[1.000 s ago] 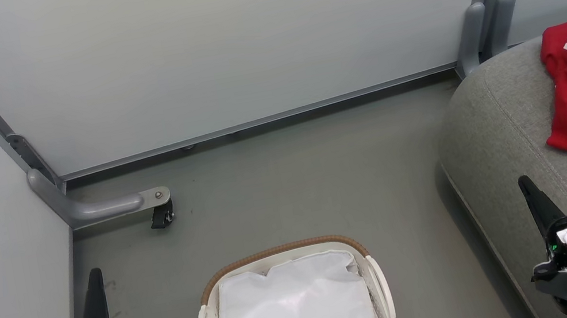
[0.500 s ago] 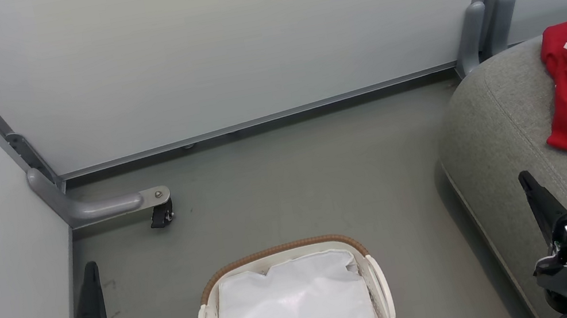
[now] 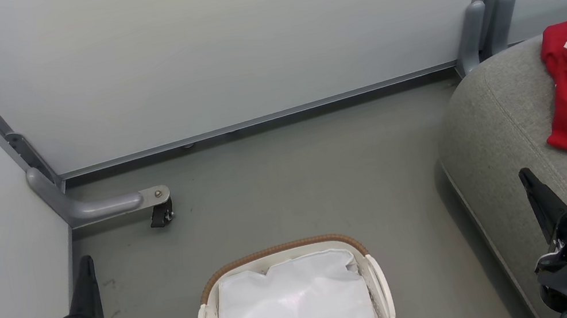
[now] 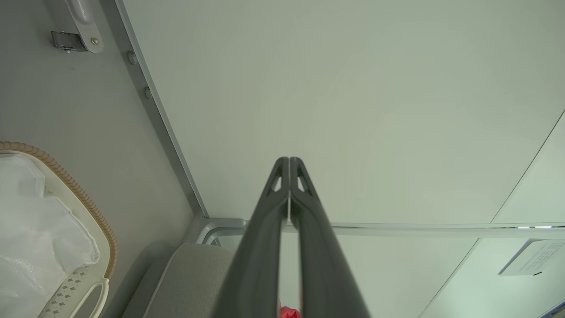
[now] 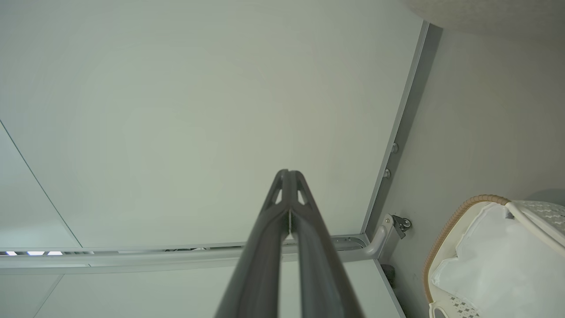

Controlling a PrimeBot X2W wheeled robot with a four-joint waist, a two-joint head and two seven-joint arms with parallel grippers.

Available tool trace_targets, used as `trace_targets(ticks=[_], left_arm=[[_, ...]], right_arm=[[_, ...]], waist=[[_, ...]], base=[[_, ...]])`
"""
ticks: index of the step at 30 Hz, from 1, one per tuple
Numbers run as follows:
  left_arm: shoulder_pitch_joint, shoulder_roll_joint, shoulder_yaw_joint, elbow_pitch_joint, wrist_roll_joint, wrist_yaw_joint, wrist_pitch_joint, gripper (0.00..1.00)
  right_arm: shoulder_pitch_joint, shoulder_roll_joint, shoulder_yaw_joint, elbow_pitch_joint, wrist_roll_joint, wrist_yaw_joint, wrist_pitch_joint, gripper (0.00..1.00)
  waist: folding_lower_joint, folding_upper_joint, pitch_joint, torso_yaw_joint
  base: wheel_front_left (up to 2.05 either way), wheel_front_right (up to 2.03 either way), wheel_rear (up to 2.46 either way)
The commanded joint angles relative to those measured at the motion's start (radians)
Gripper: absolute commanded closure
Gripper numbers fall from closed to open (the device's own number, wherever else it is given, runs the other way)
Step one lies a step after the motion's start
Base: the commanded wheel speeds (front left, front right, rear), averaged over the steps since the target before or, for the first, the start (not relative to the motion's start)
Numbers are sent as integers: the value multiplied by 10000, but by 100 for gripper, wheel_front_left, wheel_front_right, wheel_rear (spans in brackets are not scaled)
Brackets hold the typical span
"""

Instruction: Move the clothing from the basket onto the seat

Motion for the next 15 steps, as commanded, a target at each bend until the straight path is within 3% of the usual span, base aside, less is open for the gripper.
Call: trace_targets(ticks=[1, 15], left_arm=[[-99, 58, 26, -19, -29, -40, 41, 100], [-98, 58, 25, -21, -30, -40, 41, 100]], right_arm=[[-84, -59, -26, -44, 33, -7, 36, 100], [-83, -59, -23, -43, 33, -7, 35, 100]], waist=[[0, 0, 0, 0], [0, 0, 0, 0]], base=[[0, 0, 0], [0, 0, 0]])
